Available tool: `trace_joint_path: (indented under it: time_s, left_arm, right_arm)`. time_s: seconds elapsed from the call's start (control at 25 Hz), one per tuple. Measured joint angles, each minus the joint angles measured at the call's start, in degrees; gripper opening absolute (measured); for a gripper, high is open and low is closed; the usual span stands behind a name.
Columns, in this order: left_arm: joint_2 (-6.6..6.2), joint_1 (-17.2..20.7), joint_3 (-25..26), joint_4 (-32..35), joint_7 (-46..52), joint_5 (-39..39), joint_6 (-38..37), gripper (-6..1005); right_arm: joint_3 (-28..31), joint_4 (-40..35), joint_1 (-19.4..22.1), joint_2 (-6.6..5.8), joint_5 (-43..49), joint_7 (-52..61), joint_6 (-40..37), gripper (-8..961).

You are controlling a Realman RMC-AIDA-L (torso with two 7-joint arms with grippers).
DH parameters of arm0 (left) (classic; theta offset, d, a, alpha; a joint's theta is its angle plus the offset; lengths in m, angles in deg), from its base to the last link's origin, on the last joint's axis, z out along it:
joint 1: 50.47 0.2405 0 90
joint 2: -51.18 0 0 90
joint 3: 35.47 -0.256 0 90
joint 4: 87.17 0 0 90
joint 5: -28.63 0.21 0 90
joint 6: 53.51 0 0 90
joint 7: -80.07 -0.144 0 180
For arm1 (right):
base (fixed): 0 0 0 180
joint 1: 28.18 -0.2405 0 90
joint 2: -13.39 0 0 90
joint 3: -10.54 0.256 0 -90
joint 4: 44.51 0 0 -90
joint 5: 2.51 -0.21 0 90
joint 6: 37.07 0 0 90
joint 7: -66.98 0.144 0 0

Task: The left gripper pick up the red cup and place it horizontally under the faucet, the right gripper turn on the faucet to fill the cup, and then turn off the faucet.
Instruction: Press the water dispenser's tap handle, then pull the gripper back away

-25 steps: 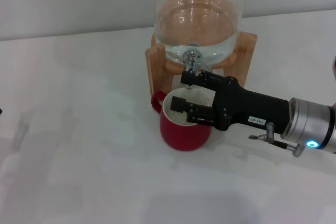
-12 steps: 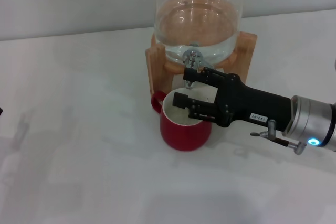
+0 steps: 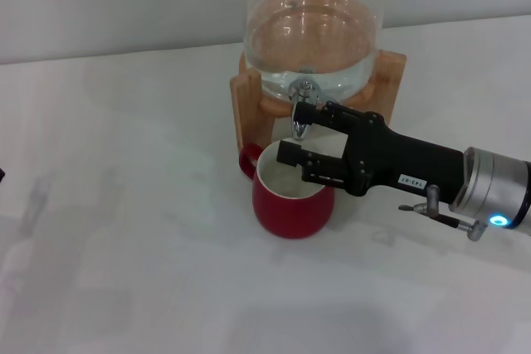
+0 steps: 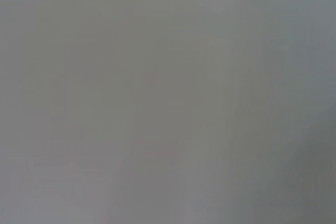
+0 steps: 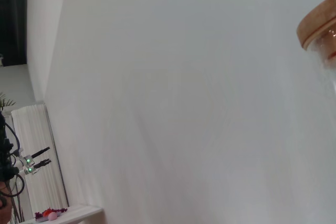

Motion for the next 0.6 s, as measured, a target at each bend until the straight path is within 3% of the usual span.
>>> trace_joint_path:
  time_s: [0.6]
  left_arm:
    - [-0.09,-0.1,0.0,0.0,0.0,0.0,0.0,877]
  right_arm:
    - [0.2,0.0,-0.1,-0.35,0.0,0.0,0.5,779]
